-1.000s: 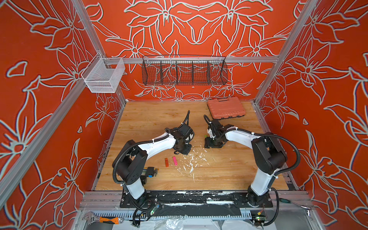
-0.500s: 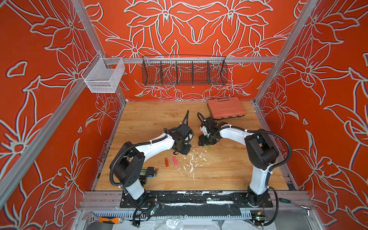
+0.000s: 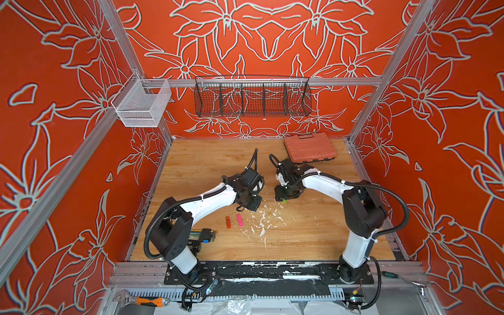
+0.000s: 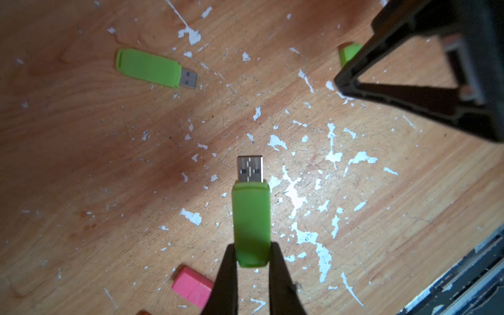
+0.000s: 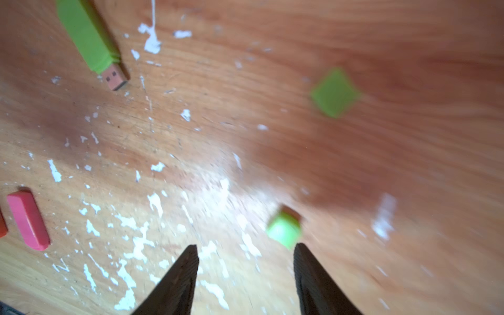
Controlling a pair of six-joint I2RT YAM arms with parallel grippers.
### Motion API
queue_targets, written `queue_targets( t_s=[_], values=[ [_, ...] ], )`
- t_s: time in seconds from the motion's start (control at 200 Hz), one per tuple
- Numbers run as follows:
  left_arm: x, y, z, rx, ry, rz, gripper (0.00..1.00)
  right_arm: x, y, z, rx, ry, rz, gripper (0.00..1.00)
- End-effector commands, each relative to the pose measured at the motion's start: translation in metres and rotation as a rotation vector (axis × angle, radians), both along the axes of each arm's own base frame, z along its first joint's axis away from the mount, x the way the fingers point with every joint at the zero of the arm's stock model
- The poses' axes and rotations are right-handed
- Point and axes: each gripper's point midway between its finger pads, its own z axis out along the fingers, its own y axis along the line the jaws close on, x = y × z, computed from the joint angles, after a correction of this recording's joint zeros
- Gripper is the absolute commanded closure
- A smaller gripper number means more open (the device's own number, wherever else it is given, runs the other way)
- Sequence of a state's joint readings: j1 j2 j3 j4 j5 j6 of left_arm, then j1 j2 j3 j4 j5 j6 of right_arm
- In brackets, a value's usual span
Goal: Close the usb drive cover
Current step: Pick up the cover from the center of the board.
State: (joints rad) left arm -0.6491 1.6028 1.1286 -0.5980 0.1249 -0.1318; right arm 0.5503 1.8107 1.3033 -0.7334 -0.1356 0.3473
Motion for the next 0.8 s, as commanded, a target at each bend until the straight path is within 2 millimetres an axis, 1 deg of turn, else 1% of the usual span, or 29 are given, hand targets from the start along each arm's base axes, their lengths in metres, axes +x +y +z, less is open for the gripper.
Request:
queue_targets(
  t_s=[0.0,0.05,0.115,0.215,0.32,0.42,0.611,0.796],
  values=[
    [-0.009,0.001,0.009,-0.023,0.000,-0.004,0.87,-0.009,-0.031,0.007,-0.141,0.004,-0.139,0.42],
    [-0.010,0.000,0.013,-0.040,-0.003,-0.004,0.87,-0.015,-0.030,-0.002,-0.137,0.029,-0.164,0.42],
    [-0.012,-0.001,0.016,-0.058,-0.008,-0.005,0.87,-0.023,-0.023,-0.009,-0.135,0.035,-0.163,0.42],
    [-0.014,0.000,0.019,-0.068,-0.017,-0.009,0.87,-0.026,-0.008,-0.020,-0.102,0.049,-0.146,0.42],
    [-0.016,0.002,0.019,-0.066,-0.020,-0.011,0.87,-0.023,0.002,-0.028,-0.091,0.063,-0.148,0.42],
    [-0.017,0.003,0.021,-0.069,-0.024,-0.010,0.87,-0.018,0.002,-0.030,-0.102,0.059,-0.162,0.42],
    [-0.018,0.005,0.022,-0.073,-0.041,-0.008,0.87,-0.015,0.000,-0.037,-0.130,0.068,-0.171,0.42],
    [-0.016,0.004,0.019,-0.067,-0.039,-0.012,0.87,-0.008,0.009,-0.038,-0.094,0.054,-0.168,0.44]
  ],
)
